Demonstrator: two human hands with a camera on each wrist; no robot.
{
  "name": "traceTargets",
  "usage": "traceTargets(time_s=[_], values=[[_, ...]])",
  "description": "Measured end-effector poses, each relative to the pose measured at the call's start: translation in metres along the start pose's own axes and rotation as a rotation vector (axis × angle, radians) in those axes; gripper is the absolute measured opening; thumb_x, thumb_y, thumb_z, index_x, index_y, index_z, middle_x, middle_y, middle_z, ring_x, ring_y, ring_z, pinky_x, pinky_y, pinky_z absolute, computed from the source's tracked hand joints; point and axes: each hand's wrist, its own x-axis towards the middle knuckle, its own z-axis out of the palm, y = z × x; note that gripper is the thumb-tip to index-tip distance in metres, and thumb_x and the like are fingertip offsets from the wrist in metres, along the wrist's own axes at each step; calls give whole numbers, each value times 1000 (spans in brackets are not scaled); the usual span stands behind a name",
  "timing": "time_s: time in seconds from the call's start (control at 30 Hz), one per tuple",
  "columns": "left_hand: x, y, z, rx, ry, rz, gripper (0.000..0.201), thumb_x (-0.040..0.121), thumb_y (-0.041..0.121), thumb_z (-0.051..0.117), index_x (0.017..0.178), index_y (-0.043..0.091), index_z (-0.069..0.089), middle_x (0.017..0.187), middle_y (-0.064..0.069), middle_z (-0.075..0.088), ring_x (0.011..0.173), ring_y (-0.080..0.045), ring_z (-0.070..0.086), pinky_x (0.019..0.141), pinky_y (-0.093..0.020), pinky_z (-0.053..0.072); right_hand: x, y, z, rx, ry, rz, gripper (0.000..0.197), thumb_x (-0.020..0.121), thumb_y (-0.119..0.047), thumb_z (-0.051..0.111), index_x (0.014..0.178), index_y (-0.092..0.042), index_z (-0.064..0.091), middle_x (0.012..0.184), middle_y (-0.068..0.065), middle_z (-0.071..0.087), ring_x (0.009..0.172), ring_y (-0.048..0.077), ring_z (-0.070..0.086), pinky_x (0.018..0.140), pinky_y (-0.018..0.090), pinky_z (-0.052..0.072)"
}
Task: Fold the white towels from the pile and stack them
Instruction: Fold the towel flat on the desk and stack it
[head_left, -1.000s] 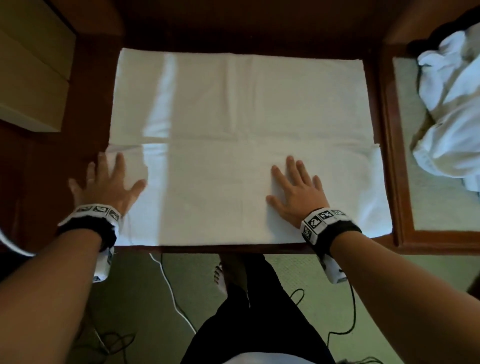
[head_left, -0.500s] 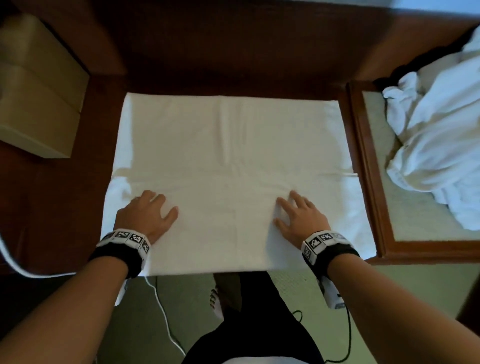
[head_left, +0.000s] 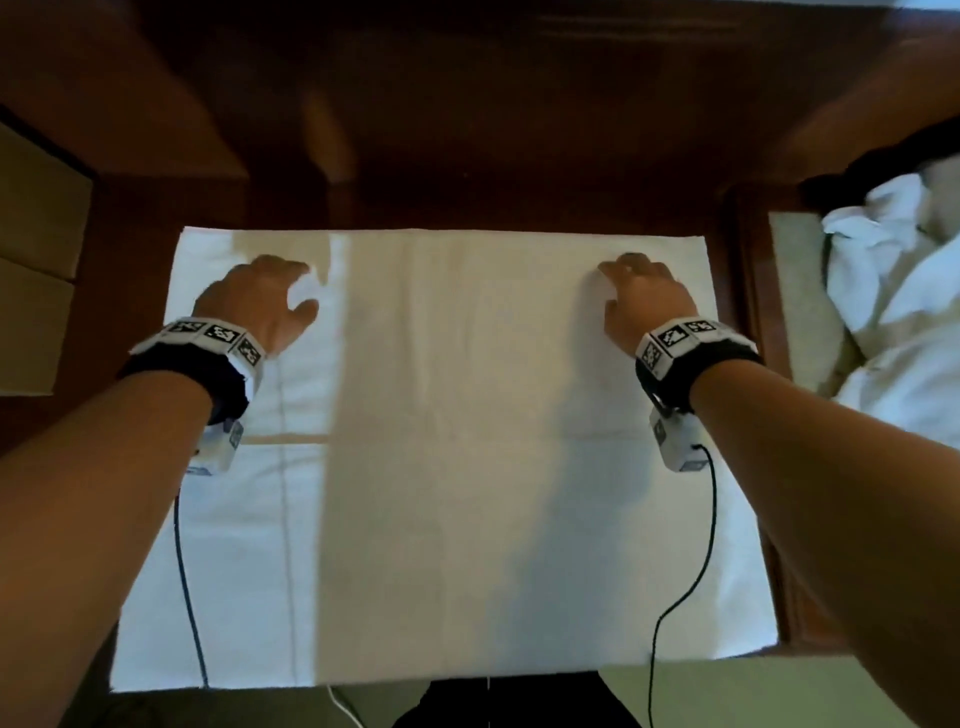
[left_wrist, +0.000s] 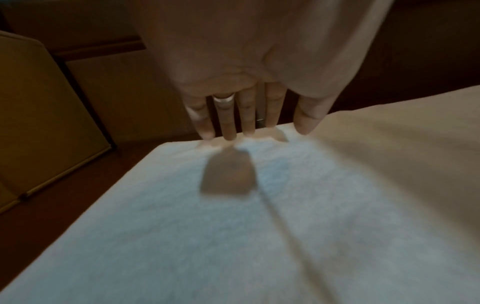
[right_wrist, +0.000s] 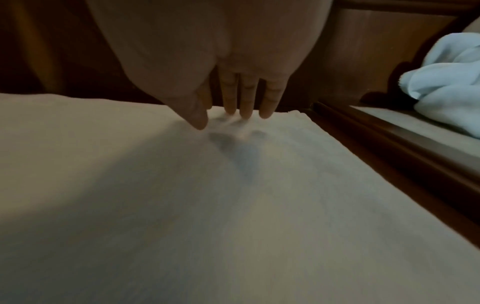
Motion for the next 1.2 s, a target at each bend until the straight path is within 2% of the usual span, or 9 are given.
traceTargets(time_s=[0.13,0.23,0.3,0.37,0.47,0.67,0.8,1.07,1.2], values=[[32,-2,3,167,23,70,68,98,29,55,158,27,23,164,-2,23,148,-31,24,110,-56,35,28,15,-3,-116,-30,-22,80,82,-2,53,153,-26,24,163,7,18,147,31,22,115,52,26],[35,0,8,224,85,105,65,97,25,57,155,22,30,156,-10,39,141,-36,37,102,-56,42,29,23,5,-142,90,-104,71,82,-2,55,148,-19,37,147,13,45,131,36,44,108,52,33],[31,1,9,265,188,168,50,92,21,63,140,13,51,122,-22,61,112,-45,56,89,-55,47,29,26,10,-164,175,-143,58,81,-3,57,137,-13,51,126,16,58,115,40,52,99,54,39],[23,1,9,330,280,220,29,87,15,68,115,5,63,92,-25,61,84,-46,59,77,-53,45,28,25,7,-158,204,-135,42,82,-6,59,124,-8,60,115,17,61,110,40,53,99,56,39],[11,3,-8,238,349,227,16,82,6,72,88,-4,62,83,-27,53,74,-47,54,73,-54,41,27,21,-12,-102,219,-102,28,84,-13,59,111,-4,63,109,17,60,108,39,52,95,51,39],[-16,1,-57,-13,382,106,20,90,22,63,91,2,57,84,-29,61,81,-49,60,71,-52,47,1,8,-62,146,253,-17,15,82,-20,59,91,-16,48,82,12,56,72,37,57,66,41,51],[-78,-9,-63,52,461,196,26,88,33,55,73,13,47,62,-12,48,60,-36,52,69,-48,40,-58,1,-70,184,294,-19,17,87,-18,57,101,-10,51,78,11,53,65,33,52,58,33,39],[-235,-42,28,236,515,217,36,83,35,47,90,7,68,84,-16,55,82,-38,55,91,-53,33,-206,12,9,-30,433,-284,24,78,-25,46,91,-9,59,84,12,61,74,36,58,75,44,41],[-289,-50,96,266,366,271,37,80,38,50,92,9,69,89,-15,56,81,-36,56,80,-51,36,-272,27,74,-173,329,-218,20,71,-22,62,88,-11,63,87,9,55,81,33,55,80,44,32]])
